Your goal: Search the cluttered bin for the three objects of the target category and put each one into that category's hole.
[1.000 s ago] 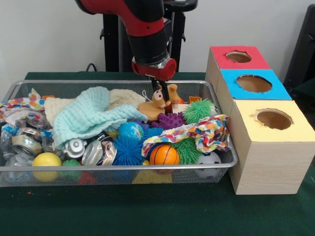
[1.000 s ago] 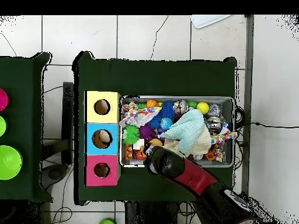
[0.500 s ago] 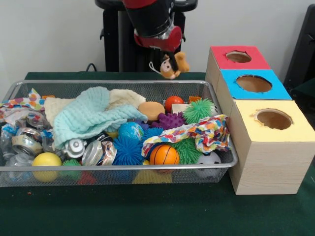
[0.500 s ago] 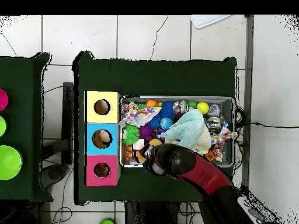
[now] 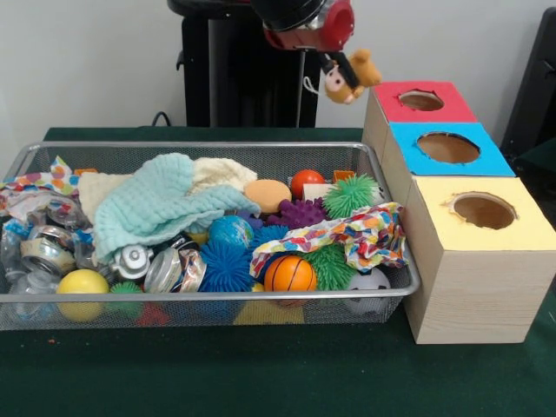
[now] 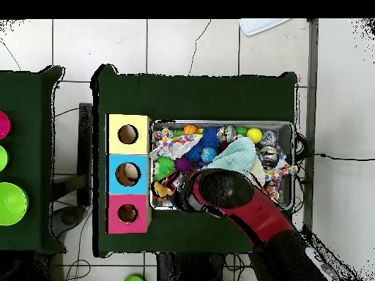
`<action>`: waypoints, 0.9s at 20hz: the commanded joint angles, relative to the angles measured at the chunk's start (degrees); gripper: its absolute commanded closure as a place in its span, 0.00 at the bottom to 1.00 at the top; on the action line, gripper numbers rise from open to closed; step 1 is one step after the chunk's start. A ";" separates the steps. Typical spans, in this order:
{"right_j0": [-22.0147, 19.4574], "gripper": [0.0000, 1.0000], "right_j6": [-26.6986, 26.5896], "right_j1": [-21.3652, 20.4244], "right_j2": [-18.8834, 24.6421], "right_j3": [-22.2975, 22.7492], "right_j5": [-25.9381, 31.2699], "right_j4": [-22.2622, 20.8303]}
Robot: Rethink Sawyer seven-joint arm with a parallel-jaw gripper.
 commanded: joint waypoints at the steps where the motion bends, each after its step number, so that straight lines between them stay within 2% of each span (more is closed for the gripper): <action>1: -1.36 1.00 -0.68 2.72 10.51 6.96 0.18 6.82; 5: -1.59 1.00 -1.70 6.99 13.13 7.67 -3.28 7.19; 9: -1.44 1.00 -2.32 12.26 14.12 6.78 -5.92 4.99; 12: 0.12 1.00 -2.02 16.79 12.35 3.80 -6.34 2.29; 16: 2.52 1.00 -1.35 19.78 8.81 0.06 -2.48 -1.02; 18: 2.71 1.00 -1.40 20.98 8.41 -1.27 -1.84 -1.72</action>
